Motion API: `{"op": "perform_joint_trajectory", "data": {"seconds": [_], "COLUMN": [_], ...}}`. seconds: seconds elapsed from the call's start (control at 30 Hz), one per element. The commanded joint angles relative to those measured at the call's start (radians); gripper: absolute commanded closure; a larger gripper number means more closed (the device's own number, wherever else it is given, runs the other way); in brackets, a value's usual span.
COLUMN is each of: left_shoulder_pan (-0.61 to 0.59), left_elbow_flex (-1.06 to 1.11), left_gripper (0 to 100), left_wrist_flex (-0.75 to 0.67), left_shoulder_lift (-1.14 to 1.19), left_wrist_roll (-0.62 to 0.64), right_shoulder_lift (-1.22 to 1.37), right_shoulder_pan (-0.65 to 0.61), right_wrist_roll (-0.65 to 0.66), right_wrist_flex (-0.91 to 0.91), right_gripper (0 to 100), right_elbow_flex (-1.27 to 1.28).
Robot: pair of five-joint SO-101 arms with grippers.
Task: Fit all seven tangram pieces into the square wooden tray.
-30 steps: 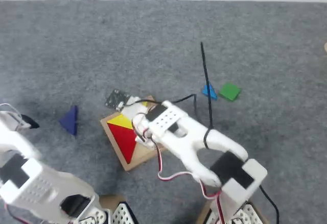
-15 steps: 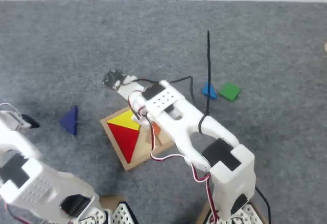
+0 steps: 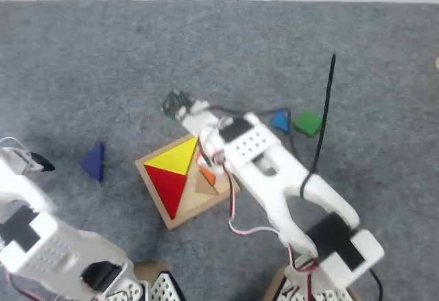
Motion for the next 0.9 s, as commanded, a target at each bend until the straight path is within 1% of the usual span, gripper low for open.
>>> {"op": "perform_joint_trajectory", "data": {"seconds": [0.0, 0.2, 0.4, 0.53, 0.7, 0.87], "left_shoulder_pan": [0.008, 0.008, 0.008, 0.008, 0.008, 0.008], "left_elbow_flex": [-0.004, -0.004, -0.004, -0.004, -0.004, -0.004], "left_gripper": [74, 74, 74, 74, 74, 74], "left_wrist_flex": [-0.015, -0.014, -0.014, -0.014, -0.015, -0.015], "left_shoulder_lift": [-0.060, -0.061, -0.060, -0.060, -0.058, -0.058], "left_wrist_roll": [-0.009, -0.009, -0.009, -0.009, -0.009, -0.009], "right_shoulder_lift": [-0.056, 0.062, 0.232, 0.275, 0.156, -0.065], "right_shoulder_pan": [-0.016, -0.050, -0.038, -0.021, -0.021, -0.085], "right_wrist_roll": [0.005, 0.003, 0.005, 0.003, -0.031, -0.035], "right_wrist_flex": [-0.105, -0.128, -0.117, -0.079, -0.033, -0.041], "right_gripper": [66.4, 66.4, 66.4, 66.4, 66.4, 66.4], "right_elbow_flex": [0.094, 0.049, -0.138, -0.232, -0.195, 0.021]}}
